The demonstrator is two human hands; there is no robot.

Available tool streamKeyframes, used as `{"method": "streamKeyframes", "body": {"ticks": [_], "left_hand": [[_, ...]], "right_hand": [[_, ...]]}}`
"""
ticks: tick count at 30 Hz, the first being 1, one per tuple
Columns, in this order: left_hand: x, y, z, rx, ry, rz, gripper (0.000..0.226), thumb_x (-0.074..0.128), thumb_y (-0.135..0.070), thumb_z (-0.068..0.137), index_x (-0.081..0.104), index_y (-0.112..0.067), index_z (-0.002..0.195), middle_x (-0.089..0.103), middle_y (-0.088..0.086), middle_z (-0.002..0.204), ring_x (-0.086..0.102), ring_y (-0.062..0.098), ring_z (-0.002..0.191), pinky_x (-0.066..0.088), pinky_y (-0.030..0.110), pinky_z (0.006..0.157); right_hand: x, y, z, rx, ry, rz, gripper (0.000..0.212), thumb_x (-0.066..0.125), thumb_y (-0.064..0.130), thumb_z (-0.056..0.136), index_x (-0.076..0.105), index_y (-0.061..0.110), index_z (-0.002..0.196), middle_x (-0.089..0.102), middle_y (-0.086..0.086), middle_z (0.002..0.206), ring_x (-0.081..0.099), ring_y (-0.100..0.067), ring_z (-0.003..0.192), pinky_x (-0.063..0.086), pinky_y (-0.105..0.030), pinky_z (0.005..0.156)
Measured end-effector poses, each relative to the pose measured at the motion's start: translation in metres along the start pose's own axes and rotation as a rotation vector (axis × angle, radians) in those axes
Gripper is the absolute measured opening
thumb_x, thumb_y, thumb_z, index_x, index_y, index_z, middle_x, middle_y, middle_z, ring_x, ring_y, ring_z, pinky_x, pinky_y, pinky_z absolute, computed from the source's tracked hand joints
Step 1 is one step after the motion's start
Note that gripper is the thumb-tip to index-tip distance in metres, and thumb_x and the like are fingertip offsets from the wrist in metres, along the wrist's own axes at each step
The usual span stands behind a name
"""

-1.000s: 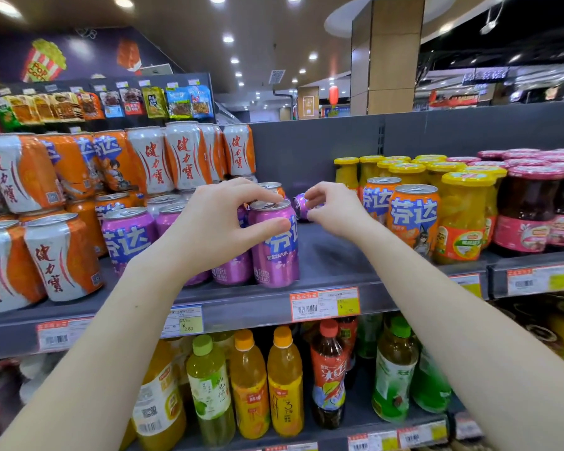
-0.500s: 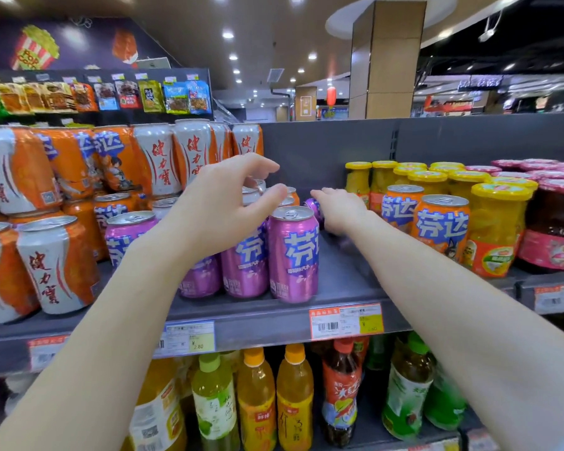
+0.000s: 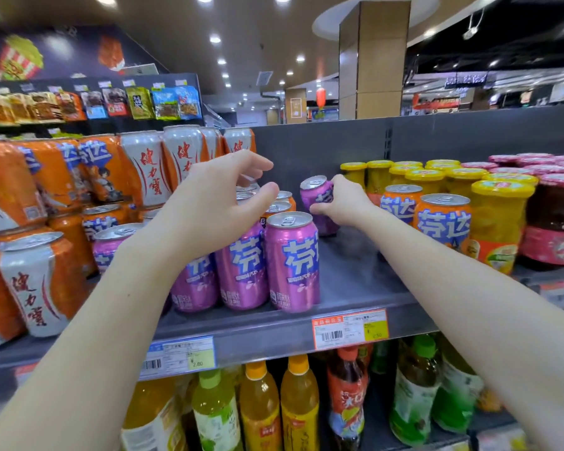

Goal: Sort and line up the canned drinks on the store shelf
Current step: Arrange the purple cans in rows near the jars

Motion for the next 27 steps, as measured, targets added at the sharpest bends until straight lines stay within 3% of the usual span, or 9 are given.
{"method": "streamKeyframes", "body": {"ticks": [6,12,17,20,22,24,27], "left_hand": [[0.005,-0.001,0.006,0.004,0.003,0.001,0.040,0.059,-0.050,0.097,0.059,-0.033,0.133,0.067,-0.013,0.119,0.064,0.002,0.107,0.049,0.027,0.091],[0.004,-0.004,0.013,0.004,0.019,0.027,0.040,0.060,-0.048,0.096,0.059,-0.033,0.133,0.067,-0.012,0.119,0.064,0.004,0.108,0.051,0.030,0.093],[0.006,-0.007,0.021,-0.005,0.050,0.014,0.039,0.058,-0.048,0.096,0.059,-0.034,0.133,0.067,-0.013,0.117,0.065,0.004,0.106,0.050,0.025,0.084],[0.009,-0.011,0.022,-0.012,0.061,0.003,0.036,0.059,-0.046,0.097,0.061,-0.034,0.131,0.068,-0.013,0.116,0.065,0.004,0.104,0.049,0.024,0.086],[0.009,-0.015,0.022,-0.025,0.054,-0.021,0.033,0.059,-0.044,0.097,0.063,-0.034,0.128,0.069,-0.015,0.111,0.065,-0.001,0.101,0.046,0.015,0.082],[0.010,-0.019,0.022,-0.033,0.053,-0.044,0.029,0.058,-0.043,0.099,0.064,-0.034,0.126,0.069,-0.017,0.106,0.064,-0.008,0.097,0.042,0.004,0.076],[0.013,-0.025,0.019,-0.032,0.079,-0.066,0.026,0.056,-0.042,0.100,0.066,-0.035,0.124,0.068,-0.021,0.104,0.063,-0.010,0.098,0.045,0.009,0.080]], "right_hand": [[-0.004,0.010,-0.029,-0.015,0.057,0.148,0.061,0.083,0.037,0.082,0.048,0.011,0.124,0.062,-0.007,0.122,0.060,-0.025,0.109,0.046,-0.033,0.077],[-0.007,0.015,-0.044,-0.019,0.084,0.227,0.064,0.088,0.036,0.077,0.048,0.015,0.122,0.065,-0.006,0.119,0.064,-0.024,0.106,0.057,-0.042,0.089],[-0.019,0.015,-0.056,0.046,0.172,0.217,0.063,0.086,0.048,0.074,0.053,0.014,0.116,0.066,-0.005,0.111,0.068,-0.022,0.100,0.063,-0.046,0.080],[-0.029,0.018,-0.070,0.046,0.240,0.290,0.048,0.086,0.038,0.079,0.056,0.014,0.109,0.071,-0.007,0.105,0.072,-0.020,0.096,0.065,-0.045,0.075],[-0.037,0.019,-0.081,0.028,0.278,0.302,0.042,0.084,0.034,0.082,0.056,0.015,0.107,0.070,-0.005,0.105,0.072,-0.018,0.096,0.065,-0.043,0.076],[-0.045,0.021,-0.089,0.018,0.341,0.282,0.045,0.085,0.034,0.081,0.054,0.016,0.109,0.068,-0.003,0.107,0.072,-0.017,0.098,0.064,-0.041,0.078],[-0.059,0.024,-0.096,0.011,0.472,0.251,0.054,0.090,0.033,0.075,0.055,0.016,0.112,0.070,-0.004,0.111,0.074,-0.019,0.098,0.064,-0.040,0.080]]}}
Point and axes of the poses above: each hand's wrist, its own z-axis towards the middle knuckle, its own x-axis out of the palm, y = z × x, the point moved 4 cm from there along z, towards the middle knuckle
